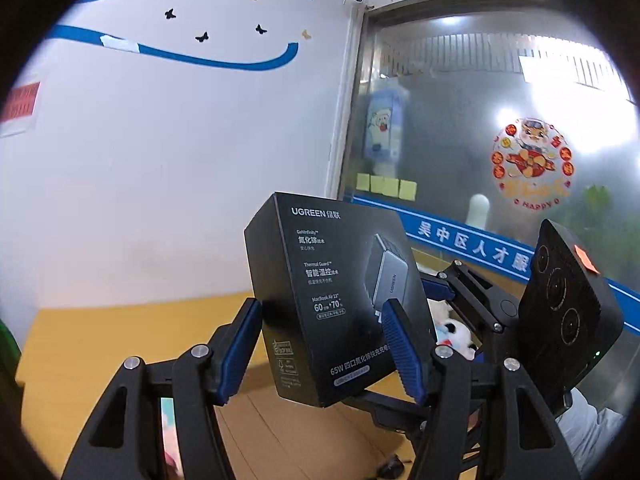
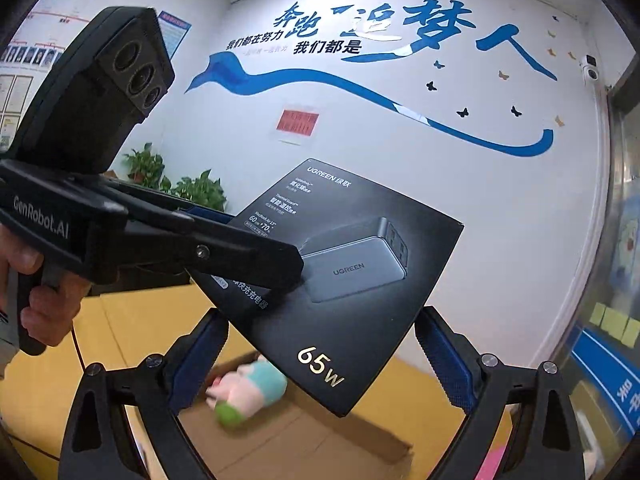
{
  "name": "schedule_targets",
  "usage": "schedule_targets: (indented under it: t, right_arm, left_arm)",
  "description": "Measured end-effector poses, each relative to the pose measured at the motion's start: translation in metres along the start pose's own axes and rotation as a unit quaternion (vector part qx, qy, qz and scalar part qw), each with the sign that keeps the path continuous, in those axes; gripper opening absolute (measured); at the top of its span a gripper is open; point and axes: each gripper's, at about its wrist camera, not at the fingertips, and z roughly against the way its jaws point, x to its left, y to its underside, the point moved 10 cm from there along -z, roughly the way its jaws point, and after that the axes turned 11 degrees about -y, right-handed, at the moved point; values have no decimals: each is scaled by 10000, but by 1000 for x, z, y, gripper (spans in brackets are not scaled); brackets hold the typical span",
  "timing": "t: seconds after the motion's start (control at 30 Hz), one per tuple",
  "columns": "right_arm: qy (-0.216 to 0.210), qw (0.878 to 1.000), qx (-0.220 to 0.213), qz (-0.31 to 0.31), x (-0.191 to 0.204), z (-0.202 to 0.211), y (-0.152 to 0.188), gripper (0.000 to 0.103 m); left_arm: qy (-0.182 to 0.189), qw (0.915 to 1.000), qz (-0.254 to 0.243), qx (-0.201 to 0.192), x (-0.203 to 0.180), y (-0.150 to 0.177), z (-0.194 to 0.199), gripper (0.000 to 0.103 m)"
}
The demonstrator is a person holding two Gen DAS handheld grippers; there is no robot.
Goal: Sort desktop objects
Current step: 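Lower the charger box into the cardboard box and open the left gripper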
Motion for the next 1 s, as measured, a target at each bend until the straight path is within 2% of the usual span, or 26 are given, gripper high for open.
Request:
schedule_targets:
  t: [0.07,0.13,0.27,0.33,0.5,0.57,0.77,0.83,0.87,0.9,0.97,1.0]
  right_arm:
    - [-49,10000,2,-44,-17,-16,-9,95]
    - [-101,9999,49,-87,-22,-10,-19,95]
    - [-297,9988,299,-232,-51,-51,-15,95]
    - [-410,9974,503,-318,-65,-78,-1,95]
    - [-805,9883,1028,-791,-88,-154,68,95]
    - [-982,9805,1282,-1116,-91,-183,109,95]
    - [-1293,9523,2070,-1834,-90,-247,223,95]
    - [-1439,9425,2190,-2075,-90,-261,250,95]
    - [-1463,9388,2203,-2206,-91,-266,263,87]
    - [-1443,9365,2193,-2326,-94,-270,272,84]
    - [-1483,9320,2474,-2197,-86,-280,295,83]
    - [-1497,9279,2593,-2221,-83,-284,306,83]
  left_arm:
    - [-75,10000,-15,-3,8,-11,-13,61]
    - [-99,9999,86,52,20,-18,-32,61]
    - [-102,9985,396,354,56,-14,-82,61]
    - [-106,9958,629,663,74,1,-113,61]
    - [-198,9838,1043,1445,102,64,-183,61]
    - [-227,9763,1218,1775,111,95,-209,61]
    - [-357,9423,1738,2840,133,197,-278,61]
    - [-448,9270,1755,3284,134,232,-293,60]
    - [-477,9199,1760,3472,134,249,-299,59]
    - [-538,9114,1872,3626,135,265,-306,59]
    - [-590,9003,1919,3863,133,288,-311,58]
    - [-654,8982,1880,3919,133,296,-312,57]
